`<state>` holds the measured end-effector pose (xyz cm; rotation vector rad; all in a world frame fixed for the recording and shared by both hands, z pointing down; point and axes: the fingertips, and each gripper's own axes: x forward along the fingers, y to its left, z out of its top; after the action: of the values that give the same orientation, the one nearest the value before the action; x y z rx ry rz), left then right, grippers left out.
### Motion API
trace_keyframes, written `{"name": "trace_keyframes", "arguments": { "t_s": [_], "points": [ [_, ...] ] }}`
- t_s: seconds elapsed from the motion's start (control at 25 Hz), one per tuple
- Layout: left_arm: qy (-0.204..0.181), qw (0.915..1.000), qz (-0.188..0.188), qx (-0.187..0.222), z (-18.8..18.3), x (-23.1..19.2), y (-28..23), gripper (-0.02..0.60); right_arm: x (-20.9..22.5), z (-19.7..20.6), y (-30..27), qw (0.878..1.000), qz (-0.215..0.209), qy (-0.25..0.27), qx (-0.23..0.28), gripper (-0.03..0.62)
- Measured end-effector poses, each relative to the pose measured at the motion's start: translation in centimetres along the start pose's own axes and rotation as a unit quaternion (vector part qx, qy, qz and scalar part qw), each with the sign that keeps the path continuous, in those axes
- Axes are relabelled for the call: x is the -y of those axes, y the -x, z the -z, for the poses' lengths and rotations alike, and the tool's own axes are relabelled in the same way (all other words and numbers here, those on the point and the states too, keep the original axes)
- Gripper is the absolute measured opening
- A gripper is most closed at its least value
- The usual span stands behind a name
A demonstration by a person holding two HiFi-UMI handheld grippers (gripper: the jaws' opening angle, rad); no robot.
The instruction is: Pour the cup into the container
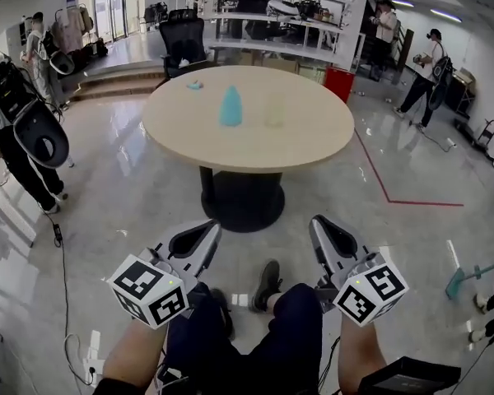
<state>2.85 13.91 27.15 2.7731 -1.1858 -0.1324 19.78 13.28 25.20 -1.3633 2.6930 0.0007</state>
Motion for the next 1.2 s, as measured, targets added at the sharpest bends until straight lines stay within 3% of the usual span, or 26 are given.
{"name": "trace_keyframes", "arguments": {
  "t_s": [0.32,0.56,0.72,0.96,1.12,1.2],
  "points": [
    [-0.029,0.9996,-0.004,-0.006,-2.0,-10.6,-11.1,0.0,9.8,0.5,-12.3,1.0,0.021,-0.008,-0.003,0.008],
    [-0.027,0.9994,0.001,-0.023,-0.9,-18.6,-18.3,0.0,16.5,3.2,-21.1,0.999,0.039,-0.005,-0.024,0.032],
    [-0.047,0.9973,0.042,-0.038,-0.8,-22.6,-21.7,-0.001,19.4,4.5,-26.8,0.998,0.045,0.002,-0.032,0.114],
    [-0.029,0.9901,0.125,-0.057,-0.2,-25.0,-27.0,0.0,23.3,6.7,-32.9,0.997,0.048,0.013,-0.064,0.219],
    [-0.044,0.9785,0.185,-0.079,0.9,-24.8,-29.4,0.0,26.0,8.0,-35.9,0.994,0.051,0.002,-0.095,0.311],
    [-0.048,0.9705,0.216,-0.096,1.7,-24.8,-30.9,0.0,27.8,8.8,-37.8,0.992,0.055,-0.01,-0.115,0.328]
  ]
}}
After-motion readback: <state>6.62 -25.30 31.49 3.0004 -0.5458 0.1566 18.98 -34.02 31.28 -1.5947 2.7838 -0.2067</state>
